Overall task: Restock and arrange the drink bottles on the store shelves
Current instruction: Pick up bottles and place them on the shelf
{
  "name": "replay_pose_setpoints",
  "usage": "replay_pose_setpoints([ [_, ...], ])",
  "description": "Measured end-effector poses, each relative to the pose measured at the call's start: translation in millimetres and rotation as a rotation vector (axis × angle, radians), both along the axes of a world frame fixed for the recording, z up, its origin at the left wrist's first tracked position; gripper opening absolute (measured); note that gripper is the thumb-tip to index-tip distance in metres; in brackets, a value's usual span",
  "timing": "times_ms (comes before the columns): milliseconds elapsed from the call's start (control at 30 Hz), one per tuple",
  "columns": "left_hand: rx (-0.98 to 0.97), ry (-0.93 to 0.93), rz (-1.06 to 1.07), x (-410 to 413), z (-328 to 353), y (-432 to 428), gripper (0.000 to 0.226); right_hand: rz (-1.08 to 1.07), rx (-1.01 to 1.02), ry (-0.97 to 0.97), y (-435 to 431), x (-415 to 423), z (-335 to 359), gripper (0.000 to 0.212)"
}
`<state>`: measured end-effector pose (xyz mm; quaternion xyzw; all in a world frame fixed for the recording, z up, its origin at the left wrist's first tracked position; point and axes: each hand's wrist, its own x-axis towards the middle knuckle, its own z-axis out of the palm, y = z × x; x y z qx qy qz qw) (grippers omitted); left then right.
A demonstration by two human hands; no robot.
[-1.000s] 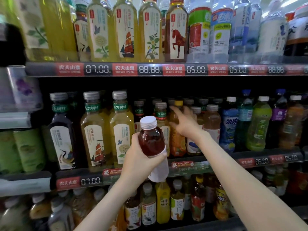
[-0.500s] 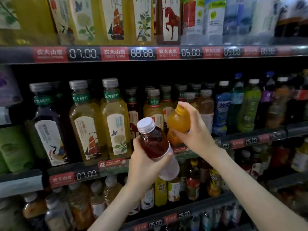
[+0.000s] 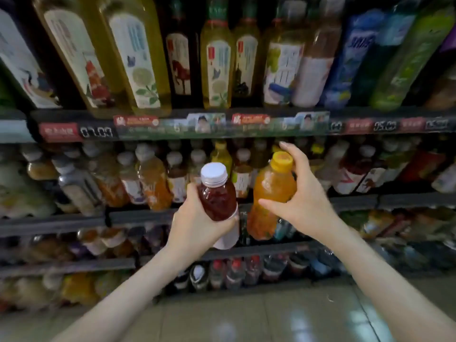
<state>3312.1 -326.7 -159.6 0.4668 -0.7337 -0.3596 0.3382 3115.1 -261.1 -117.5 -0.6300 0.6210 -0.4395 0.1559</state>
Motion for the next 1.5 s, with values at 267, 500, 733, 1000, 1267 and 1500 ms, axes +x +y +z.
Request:
replay_pose_setpoints([
  [267, 0.551, -0.176, 0.234, 6, -248, 61, 0.060, -0.067, 0.507, -0.107, 26, -9, -278, 0.076],
  [500, 0.717, -0.309, 0.134, 26, -534, 89, 0.066, -0.093, 0.708, -0.147, 58, 14, -588, 0.067],
  [733, 0.687, -0.349, 0.162, 18, -799, 97, 0.066, -0.148, 0.543, -0.118, 69, 37, -841, 0.066],
  [1000, 0.656, -0.209, 0.252, 21, -928, 118, 0.070, -0.069, 0.404, -0.033, 87, 39, -959, 0.074],
  [1267, 0.725, -0.396, 0.050, 32, -782, 105, 0.124, 0.012, 0.733, -0.074, 92, 25, -828, 0.096],
  [1500, 0.499, -0.407, -0.126, -3, -491, 49, 0.074, 0.012, 0.739, -0.051, 30, 12, -548, 0.052],
])
